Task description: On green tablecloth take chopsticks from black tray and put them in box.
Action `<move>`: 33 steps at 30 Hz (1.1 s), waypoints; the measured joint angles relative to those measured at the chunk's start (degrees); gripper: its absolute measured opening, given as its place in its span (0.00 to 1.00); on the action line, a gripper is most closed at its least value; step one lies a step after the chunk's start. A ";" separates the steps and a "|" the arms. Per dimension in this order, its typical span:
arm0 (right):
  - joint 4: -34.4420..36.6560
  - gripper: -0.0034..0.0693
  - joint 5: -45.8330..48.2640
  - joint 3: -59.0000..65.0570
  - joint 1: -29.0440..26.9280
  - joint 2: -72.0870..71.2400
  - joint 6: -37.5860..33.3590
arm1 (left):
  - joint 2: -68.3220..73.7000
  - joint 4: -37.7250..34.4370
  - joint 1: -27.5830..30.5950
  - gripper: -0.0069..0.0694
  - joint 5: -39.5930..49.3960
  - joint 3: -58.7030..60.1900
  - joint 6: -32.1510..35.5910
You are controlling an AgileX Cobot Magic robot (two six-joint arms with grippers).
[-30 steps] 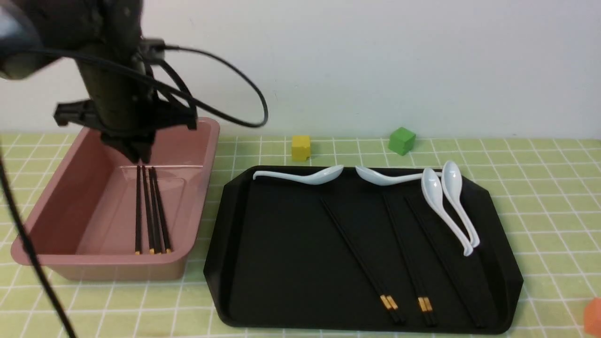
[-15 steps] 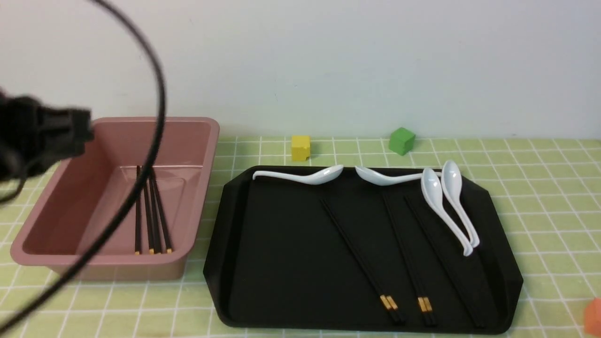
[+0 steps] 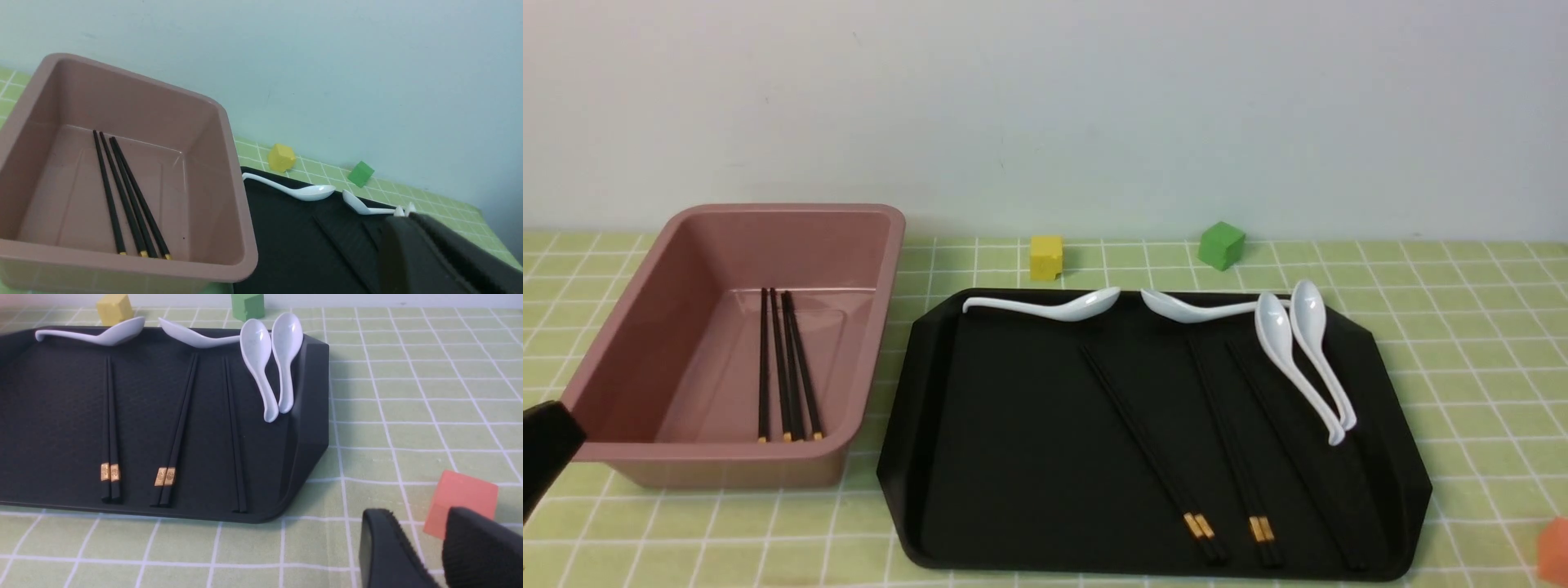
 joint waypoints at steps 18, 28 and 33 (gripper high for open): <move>0.00 0.38 0.00 0.00 0.00 0.00 0.00 | 0.00 -0.88 0.00 0.07 0.06 0.00 0.00; 0.00 0.38 0.00 0.00 0.00 0.00 0.00 | -7.38 1.19 0.81 0.07 0.20 6.77 0.00; 0.00 0.38 0.00 0.00 0.00 0.00 0.00 | -15.68 4.27 7.24 0.08 1.79 17.49 0.00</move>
